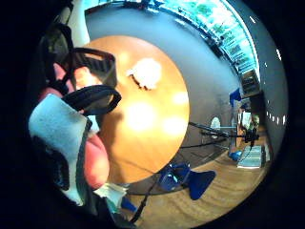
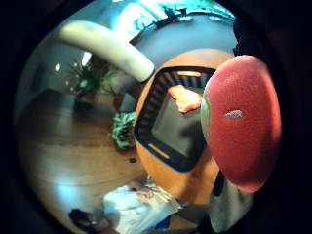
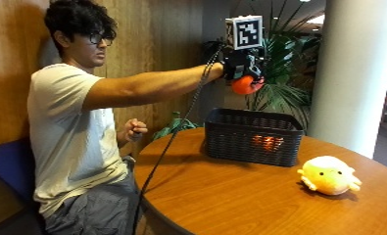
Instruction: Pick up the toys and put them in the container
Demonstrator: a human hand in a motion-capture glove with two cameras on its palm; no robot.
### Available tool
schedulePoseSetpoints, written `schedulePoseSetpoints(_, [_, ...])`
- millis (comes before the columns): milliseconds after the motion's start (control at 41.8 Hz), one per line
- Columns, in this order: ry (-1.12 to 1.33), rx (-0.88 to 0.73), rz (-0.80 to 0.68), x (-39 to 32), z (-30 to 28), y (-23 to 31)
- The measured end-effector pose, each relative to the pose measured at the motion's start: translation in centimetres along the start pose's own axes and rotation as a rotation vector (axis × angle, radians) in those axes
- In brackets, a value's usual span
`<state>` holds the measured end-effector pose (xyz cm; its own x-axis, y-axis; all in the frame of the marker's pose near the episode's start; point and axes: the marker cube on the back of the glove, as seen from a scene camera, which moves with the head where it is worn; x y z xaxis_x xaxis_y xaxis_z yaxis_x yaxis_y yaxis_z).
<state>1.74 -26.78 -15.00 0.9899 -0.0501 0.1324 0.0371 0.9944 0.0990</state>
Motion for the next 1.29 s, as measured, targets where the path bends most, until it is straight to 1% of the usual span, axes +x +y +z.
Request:
schedulePoseSetpoints(215, [-0.007, -0.014, -0.093, -7.1, 0.1, -2.7])
schedulePoseSetpoints(311, [-0.008, -0.030, -0.105, -10.5, 0.9, -4.0])
schedulePoseSetpoints(527, [-0.006, -0.079, -0.158, -13.9, 3.1, -5.1])
schedulePoseSetpoints(646, [-0.007, -0.090, -0.190, -14.4, 3.8, -5.2])
schedulePoseSetpoints(886, [0.028, -0.181, -0.159, -15.0, 4.9, -5.1])
schedulePoseSetpoints(1077, [0.054, -0.232, -0.178, -14.7, 5.5, -4.4])
schedulePoseSetpoints(1293, [0.099, -0.225, -0.168, -14.1, 5.9, -4.3])
